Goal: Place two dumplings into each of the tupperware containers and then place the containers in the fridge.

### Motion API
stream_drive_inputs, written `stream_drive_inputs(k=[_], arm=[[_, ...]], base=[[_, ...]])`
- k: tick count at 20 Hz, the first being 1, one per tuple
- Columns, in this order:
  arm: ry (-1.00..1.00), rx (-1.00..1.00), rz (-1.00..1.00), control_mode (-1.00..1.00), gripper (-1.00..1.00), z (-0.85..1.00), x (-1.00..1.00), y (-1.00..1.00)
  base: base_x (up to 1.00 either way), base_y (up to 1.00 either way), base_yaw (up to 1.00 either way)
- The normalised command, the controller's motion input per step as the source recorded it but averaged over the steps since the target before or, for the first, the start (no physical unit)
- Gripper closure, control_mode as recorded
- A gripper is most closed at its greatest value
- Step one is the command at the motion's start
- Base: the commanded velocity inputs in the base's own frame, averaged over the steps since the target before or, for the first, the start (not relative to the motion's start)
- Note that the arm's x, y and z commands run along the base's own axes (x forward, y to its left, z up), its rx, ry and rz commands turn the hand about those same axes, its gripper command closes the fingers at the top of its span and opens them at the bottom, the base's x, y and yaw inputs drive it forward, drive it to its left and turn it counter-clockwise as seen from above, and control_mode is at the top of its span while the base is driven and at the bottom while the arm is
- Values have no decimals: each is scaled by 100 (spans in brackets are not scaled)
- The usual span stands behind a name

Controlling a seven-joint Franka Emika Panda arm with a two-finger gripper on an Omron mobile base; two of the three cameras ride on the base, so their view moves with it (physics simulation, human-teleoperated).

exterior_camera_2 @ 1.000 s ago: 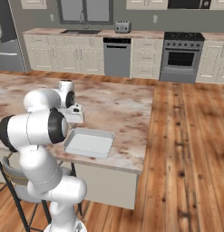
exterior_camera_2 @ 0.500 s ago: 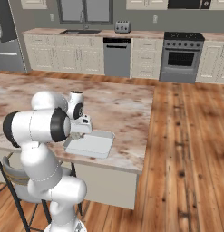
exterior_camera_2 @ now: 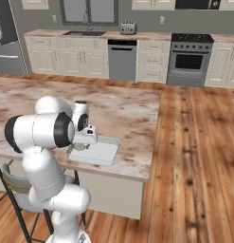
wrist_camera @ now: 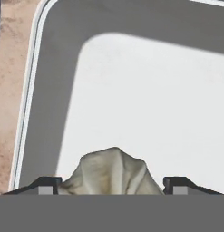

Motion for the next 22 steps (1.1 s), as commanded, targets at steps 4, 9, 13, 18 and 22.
stream_drive_inputs(k=[4, 9, 13, 18, 22], arm=[[0, 0, 0, -100, -100, 0, 0, -2], [0, 0, 0, -100, -100, 10, 0, -2], [-1, 3, 0, -100, -100, 59, 0, 24], [0, 0, 0, -100, -100, 45, 0, 83], [0, -3, 0, -100, -100, 17, 16, 100]], base=[[0, 0, 0], [0, 0, 0], [0, 0, 0], [0, 0, 0], [0, 0, 0]])
